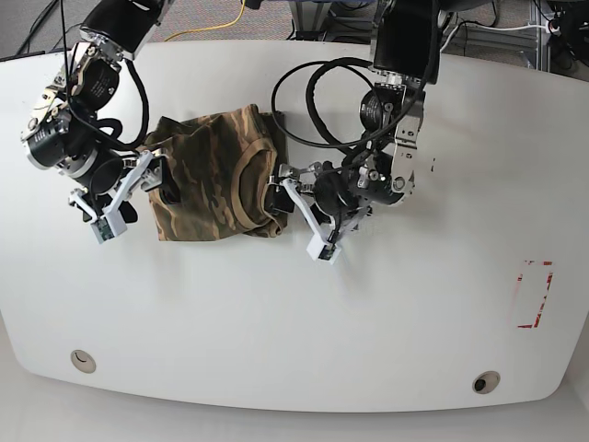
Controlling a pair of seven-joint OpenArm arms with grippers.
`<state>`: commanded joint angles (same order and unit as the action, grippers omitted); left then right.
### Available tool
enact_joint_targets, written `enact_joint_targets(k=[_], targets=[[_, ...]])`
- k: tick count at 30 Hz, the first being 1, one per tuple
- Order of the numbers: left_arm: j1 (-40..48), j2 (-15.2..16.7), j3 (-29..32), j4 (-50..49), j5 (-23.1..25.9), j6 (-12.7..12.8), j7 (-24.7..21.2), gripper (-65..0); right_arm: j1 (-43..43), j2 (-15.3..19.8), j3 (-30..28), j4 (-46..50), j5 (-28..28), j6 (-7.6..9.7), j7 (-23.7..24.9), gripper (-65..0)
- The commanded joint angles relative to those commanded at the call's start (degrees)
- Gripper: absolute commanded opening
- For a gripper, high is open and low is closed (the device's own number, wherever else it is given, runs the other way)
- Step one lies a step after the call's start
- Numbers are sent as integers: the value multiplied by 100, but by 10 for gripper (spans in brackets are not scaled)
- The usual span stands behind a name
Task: Layout the t-shirt on the table in an organized manner, then fold the t-shirt properly
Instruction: 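Press the folded bundle down with both grippers and adjust its edges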
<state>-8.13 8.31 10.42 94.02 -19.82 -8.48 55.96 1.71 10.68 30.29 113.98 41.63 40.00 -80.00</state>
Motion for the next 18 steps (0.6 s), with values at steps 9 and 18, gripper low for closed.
enact_joint_targets(k=[9,18], targets=[[-35,-26,-571,738,-308,-79,-18,-185,-9,255,-281,-835,-9,0,690,-173],[299,-35,123,765,-721,-695,0,-186,97,730,-1169,-2163,0,0,1877,-488]])
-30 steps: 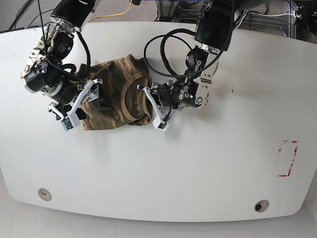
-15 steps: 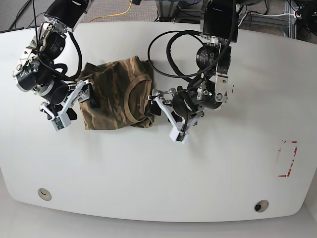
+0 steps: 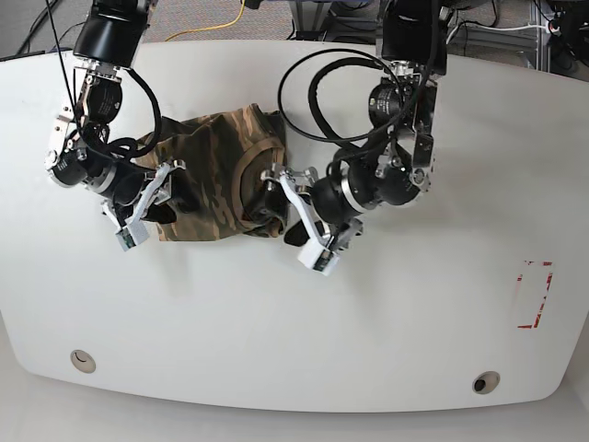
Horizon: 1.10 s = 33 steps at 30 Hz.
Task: Layout the t-shirt on the table in an organized manner, then fold the t-shirt properly
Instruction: 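Press the folded bundle down with both grippers and adjust its edges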
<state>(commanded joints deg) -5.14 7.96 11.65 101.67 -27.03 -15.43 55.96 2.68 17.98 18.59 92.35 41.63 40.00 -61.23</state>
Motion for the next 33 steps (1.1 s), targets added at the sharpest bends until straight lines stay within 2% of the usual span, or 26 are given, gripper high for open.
enact_joint_targets(k=[4,10,13,18,26,33], targets=[[44,-9,-9,9,0,0,0,-186,-158,26,-299,-378,-9,0,343,-504],[167,-255,18,44,-18,0,0,-186,-448,26,-949,-870,-141,0,1477,-504],[167,-290,26,44,-18,-9,0,-186,-457,18,-1125,-897,-343,0,1662,-504],[149,-352,70,44,-26,-9,9,-186,-457,18,-835,-264,-299,0,1468,-504],[185,-378,756,44,-26,-18,9,-186,114,-9,35,747,-334,0,255,-504],[448,-387,1424,18,-9,-18,9,-186,598,18,97,404,-484,0,185,-504]])
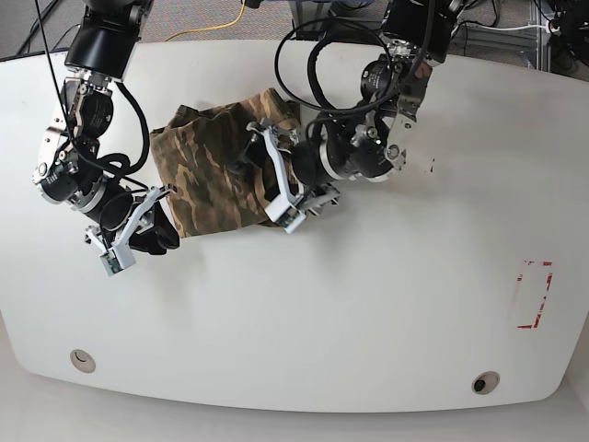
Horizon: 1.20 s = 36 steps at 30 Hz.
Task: Layout the t-shirt on the table in an organized manner, then fold the t-shirt properly
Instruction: 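Press the folded bundle down with both grippers and adjust its edges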
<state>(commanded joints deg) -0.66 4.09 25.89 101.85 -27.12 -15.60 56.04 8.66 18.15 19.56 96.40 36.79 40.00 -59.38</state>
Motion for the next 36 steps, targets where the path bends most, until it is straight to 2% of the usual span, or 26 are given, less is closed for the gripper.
enact_joint_targets(k=[4,9,12,17,19,23,29,36], targets=[[44,-97,308,-9,35,0,0,-186,299,-35,-193,-545,-404,0,70,-504],[26,-123,343,-9,211,-18,0,-186,352,-35,-686,-1099,-862,0,853,-504],[18,-237,431,-18,281,-220,0,-186,352,-114,-949,-1565,-1116,0,1327,-507],[18,-589,686,-141,615,-765,0,-186,229,-158,-1037,-2259,-1345,0,2215,-509],[-18,-695,791,-360,774,-879,0,-186,185,-141,-1037,-2462,-1363,0,2488,-510],[-492,-905,1099,-1319,1037,-888,-53,-186,-79,-97,-958,-2549,-1345,0,2884,-512],[-1257,-1116,1389,-2347,686,-897,-273,-186,-677,9,-466,-1969,-1231,0,2892,-512],[-1969,-1275,1820,-2462,246,-897,-290,-186,-1512,0,-273,-1204,-1213,0,2866,-512]])
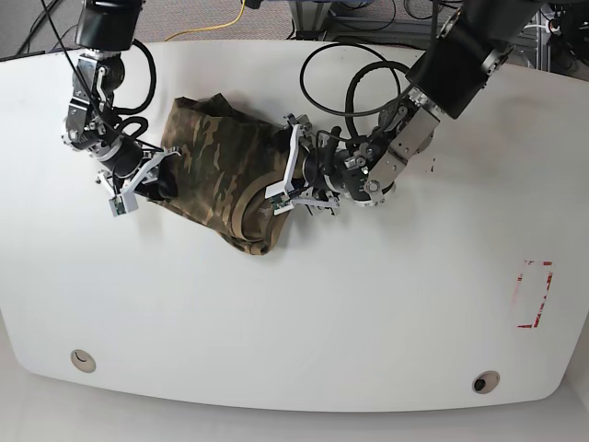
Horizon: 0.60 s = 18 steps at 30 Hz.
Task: Layout the t-shirt on the table in an organized manner, then fold the t-shirt properly
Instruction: 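Press the folded bundle down with both grippers and adjust its edges, then grasp the folded bundle's edge with the left gripper and lift it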
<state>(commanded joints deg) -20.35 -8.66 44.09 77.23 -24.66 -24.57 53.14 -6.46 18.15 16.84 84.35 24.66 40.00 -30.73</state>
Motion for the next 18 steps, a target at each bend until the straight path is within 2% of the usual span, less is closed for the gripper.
enact_joint_targets(k=[3,7,12,18], targets=[[-264,0,123,-44,0,0,-9,-186,-369,-62,9,334,0,0,0,-512],[-527,44,149,-105,-26,0,-105,-186,-730,-387,185,844,-18,0,-26,-512],[-738,229,88,44,-35,0,-290,-186,-905,-633,607,1714,-35,0,-633,-512],[-721,246,-281,730,-35,0,-369,-186,-862,-642,897,2822,-9,0,-1442,-512]])
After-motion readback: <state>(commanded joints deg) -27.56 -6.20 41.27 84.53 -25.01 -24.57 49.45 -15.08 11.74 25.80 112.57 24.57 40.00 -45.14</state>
